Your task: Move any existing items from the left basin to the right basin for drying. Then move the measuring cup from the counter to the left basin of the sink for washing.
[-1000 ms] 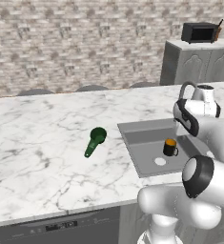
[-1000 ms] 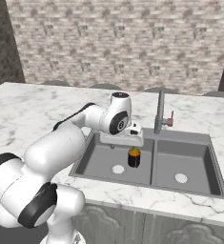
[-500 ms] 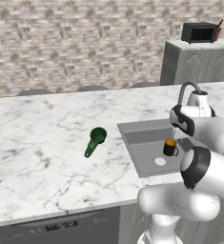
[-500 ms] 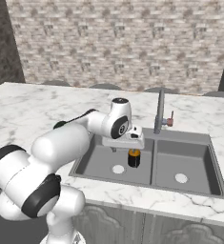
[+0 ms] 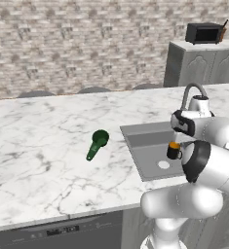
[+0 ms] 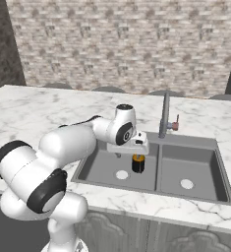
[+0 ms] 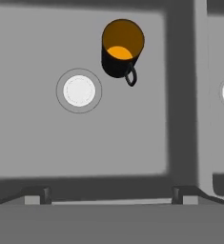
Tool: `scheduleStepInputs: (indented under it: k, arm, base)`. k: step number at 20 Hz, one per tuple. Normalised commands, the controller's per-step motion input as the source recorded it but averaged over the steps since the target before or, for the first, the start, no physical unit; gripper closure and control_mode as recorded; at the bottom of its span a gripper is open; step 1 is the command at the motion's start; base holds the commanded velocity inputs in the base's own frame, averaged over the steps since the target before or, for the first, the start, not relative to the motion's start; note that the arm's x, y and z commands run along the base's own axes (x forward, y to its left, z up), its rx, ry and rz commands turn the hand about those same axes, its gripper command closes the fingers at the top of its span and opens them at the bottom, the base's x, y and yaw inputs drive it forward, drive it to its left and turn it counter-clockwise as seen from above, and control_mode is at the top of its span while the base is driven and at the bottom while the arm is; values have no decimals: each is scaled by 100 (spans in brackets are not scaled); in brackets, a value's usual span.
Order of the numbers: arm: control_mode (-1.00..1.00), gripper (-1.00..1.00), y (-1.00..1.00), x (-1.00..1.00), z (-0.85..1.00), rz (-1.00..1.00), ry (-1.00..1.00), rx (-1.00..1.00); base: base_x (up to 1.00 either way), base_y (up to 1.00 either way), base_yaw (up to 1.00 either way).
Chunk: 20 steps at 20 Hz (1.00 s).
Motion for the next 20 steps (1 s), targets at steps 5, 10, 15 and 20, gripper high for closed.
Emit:
scheduleStepInputs:
  k: [5, 10, 15, 20]
  arm:
    - [-100, -100, -6, 15, -15, 0, 0, 0]
    - [-100, -100, -6, 16, -18, 0, 0, 0]
    - [-100, -100, -3, 15, -18, 0, 0, 0]
    - [-100, -100, -8, 10, -14, 0, 0, 0]
  base:
    - [0, 0, 0]
    - [0, 0, 0]
    - [0, 0, 0]
    - [0, 0, 0]
